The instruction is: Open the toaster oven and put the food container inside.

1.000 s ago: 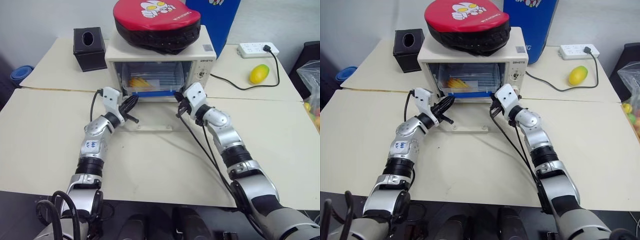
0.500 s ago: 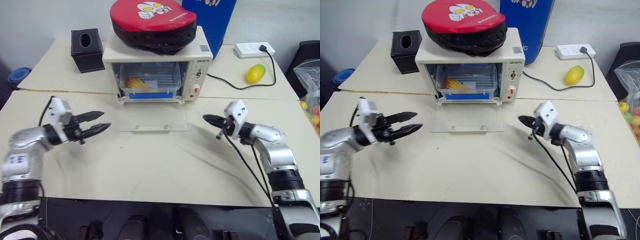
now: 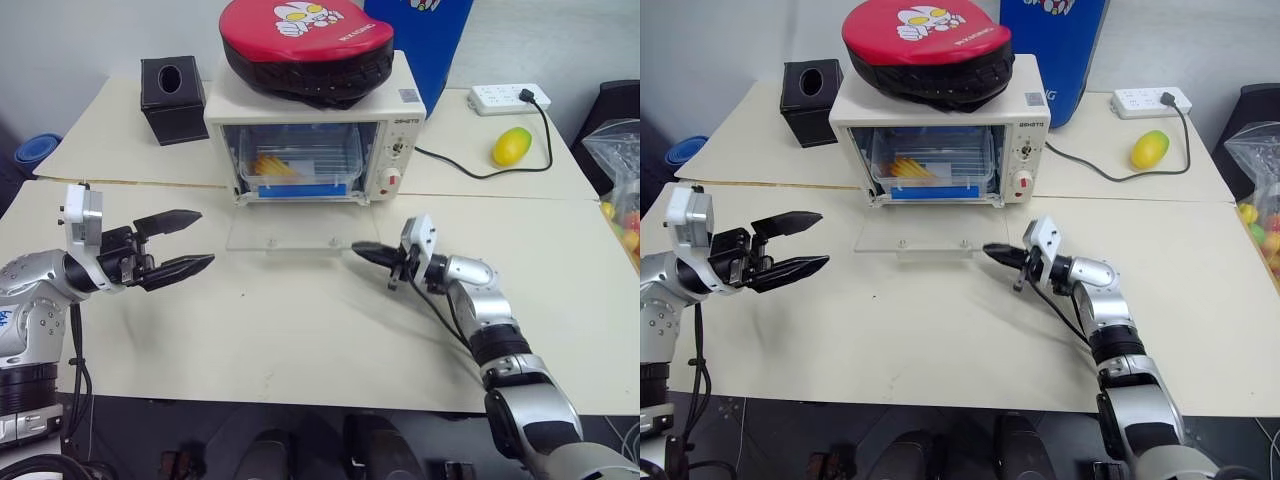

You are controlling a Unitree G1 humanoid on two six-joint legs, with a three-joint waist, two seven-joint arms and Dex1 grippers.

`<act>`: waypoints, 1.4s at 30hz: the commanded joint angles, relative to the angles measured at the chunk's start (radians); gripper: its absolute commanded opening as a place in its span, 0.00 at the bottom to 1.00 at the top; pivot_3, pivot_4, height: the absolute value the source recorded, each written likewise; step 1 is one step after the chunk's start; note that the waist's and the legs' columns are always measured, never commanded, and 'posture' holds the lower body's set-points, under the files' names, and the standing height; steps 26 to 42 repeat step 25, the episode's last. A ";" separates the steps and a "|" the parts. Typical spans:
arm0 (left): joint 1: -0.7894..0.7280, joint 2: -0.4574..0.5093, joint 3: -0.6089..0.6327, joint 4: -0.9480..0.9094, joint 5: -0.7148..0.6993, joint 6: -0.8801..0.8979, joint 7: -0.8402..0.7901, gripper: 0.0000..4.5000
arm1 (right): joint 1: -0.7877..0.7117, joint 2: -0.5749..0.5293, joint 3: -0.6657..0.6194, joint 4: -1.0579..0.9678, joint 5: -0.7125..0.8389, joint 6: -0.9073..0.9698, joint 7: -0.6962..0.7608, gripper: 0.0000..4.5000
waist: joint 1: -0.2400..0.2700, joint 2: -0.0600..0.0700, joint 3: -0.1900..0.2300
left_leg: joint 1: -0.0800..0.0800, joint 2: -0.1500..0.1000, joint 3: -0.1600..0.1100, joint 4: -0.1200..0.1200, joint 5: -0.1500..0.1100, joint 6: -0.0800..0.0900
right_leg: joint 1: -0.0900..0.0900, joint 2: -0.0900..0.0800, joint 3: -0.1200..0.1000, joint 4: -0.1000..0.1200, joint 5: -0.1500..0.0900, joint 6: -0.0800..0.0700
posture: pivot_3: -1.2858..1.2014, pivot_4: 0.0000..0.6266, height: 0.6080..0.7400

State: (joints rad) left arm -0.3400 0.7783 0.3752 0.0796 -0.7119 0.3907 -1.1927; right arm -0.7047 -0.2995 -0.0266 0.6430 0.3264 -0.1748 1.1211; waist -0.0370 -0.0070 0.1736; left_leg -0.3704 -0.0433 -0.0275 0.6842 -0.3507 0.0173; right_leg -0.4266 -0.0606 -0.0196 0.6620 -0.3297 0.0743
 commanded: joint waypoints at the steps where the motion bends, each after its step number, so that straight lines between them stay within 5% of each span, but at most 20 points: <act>1: 0.006 -0.030 0.064 -0.025 -0.004 -0.039 0.082 0.99 | -0.056 0.039 -0.109 -0.099 0.149 0.079 -0.058 0.00 | 0.002 0.000 0.000 | 0.000 0.000 0.000 0.000 0.000 0.000 | 0.000 0.000 0.000 0.000 0.000 0.000 | 0.52 0.24 1.00; 7: 0.065 -0.064 0.046 0.020 0.137 -0.198 0.153 0.99 | -0.093 0.020 -0.189 -0.238 0.264 0.224 -0.116 0.00 | 0.006 0.000 0.000 | 0.000 0.000 0.000 -0.001 0.000 0.000 | 0.000 0.000 0.000 0.000 0.000 0.000 | 0.52 0.24 1.00; 10: 0.128 -0.048 0.018 0.043 0.211 -0.304 0.111 1.00 | 0.003 -0.149 -0.095 -0.339 0.127 0.141 0.042 0.04 | 0.013 0.000 0.000 | 0.000 0.000 -0.001 -0.002 0.000 0.000 | 0.000 0.000 0.000 -0.001 0.000 0.000 | 0.52 0.24 1.00; 17: 0.212 -0.037 0.005 0.038 0.255 -0.381 0.085 1.00 | 0.299 -0.338 -0.086 -0.533 0.138 0.126 0.219 0.50 | 0.015 0.000 0.000 | -0.001 -0.001 -0.001 0.000 -0.001 0.002 | 0.001 -0.001 0.000 -0.003 0.000 0.000 | 0.52 0.24 1.00; 23: 0.260 -0.039 0.017 0.087 0.277 -0.438 0.091 1.00 | 0.494 -0.357 -0.123 -0.565 0.130 0.074 0.189 0.97 | 0.010 0.000 0.000 | 0.001 0.000 0.001 0.000 -0.001 0.002 | 0.002 -0.001 0.002 -0.004 0.000 0.000 | 0.52 0.24 1.00; 42: 0.272 -0.037 0.016 0.096 0.299 -0.469 0.100 1.00 | 0.506 -0.357 -0.128 -0.548 0.114 0.043 0.175 0.99 | 0.008 0.000 0.000 | 0.003 0.000 0.002 0.000 -0.001 0.002 | 0.002 0.000 0.004 -0.003 0.000 0.000 | 0.52 0.24 1.00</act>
